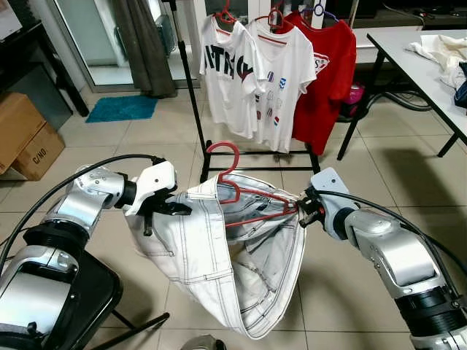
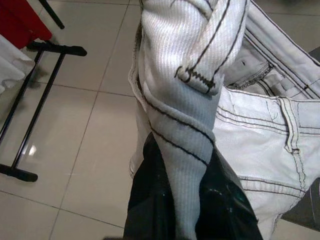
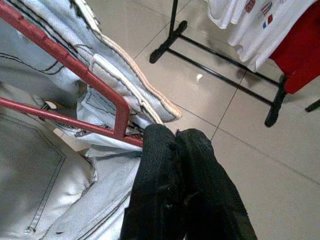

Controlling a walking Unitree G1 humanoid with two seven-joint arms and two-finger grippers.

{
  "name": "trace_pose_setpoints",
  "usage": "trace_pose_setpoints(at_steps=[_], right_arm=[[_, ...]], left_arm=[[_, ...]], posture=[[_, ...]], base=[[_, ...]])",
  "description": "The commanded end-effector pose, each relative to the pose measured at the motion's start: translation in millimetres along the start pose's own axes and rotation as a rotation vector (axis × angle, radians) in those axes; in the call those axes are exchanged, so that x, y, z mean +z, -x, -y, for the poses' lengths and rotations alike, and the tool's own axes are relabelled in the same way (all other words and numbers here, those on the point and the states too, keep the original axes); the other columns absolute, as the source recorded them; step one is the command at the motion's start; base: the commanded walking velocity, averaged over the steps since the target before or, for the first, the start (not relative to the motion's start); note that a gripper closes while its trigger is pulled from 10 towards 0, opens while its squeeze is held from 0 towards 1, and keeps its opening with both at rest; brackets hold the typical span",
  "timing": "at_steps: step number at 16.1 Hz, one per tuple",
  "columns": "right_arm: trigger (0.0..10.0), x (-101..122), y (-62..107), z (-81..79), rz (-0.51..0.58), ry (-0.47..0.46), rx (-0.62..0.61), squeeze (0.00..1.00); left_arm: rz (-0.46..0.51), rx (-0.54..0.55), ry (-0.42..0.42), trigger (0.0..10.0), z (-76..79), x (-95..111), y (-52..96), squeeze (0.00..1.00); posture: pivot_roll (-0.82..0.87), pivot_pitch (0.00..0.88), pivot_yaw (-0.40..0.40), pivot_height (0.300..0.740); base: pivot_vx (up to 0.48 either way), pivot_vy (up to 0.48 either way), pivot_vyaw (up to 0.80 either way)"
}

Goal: Hang hanger

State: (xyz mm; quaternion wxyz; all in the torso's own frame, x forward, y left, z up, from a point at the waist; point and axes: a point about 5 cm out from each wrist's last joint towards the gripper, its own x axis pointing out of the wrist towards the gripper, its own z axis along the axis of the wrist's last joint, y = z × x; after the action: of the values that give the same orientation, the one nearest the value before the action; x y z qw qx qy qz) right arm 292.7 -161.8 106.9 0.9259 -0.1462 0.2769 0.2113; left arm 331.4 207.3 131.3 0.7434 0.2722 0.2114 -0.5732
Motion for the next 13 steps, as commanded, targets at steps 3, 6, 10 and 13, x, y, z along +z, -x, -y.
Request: trace_pose_setpoints(at_steps=[3,6,10,13], right_arm=[[10.0,-4,0.7,1.1,-0.006,-0.115,0.013,1.00],[10.0,-7,0.7,-1.2,-0.004,-0.221,0.059,1.00],[10.0,-18,-0.1,-6.1,-0.049,-0.278,0.088,1.00],[10.0,-38,-4.9,-0.6,-0.118,-0.306,0.034,0.00]], left_arm=[[0.019,0.048,-0.040,0.0,-8.2,7,12.6,0.00],[0.018,0.047,-0.043,0.0,-8.0,7,12.4,0.00],[0.020,0.044,-0.044,0.0,-8.0,8,12.7,0.00],[0.028,0.040,-0.044,0.0,-8.4,8,14.5,0.00]], posture=[[-0.05,0.000,0.117,0.740],[-0.05,0.000,0.116,0.740],[-0.05,0.000,0.116,0.740],[-0.04,0.000,0.117,0.740]], base=[[0.000,0.000,0.00],[0.000,0.000,0.00],[0.000,0.000,0.00],[0.000,0.000,0.00]])
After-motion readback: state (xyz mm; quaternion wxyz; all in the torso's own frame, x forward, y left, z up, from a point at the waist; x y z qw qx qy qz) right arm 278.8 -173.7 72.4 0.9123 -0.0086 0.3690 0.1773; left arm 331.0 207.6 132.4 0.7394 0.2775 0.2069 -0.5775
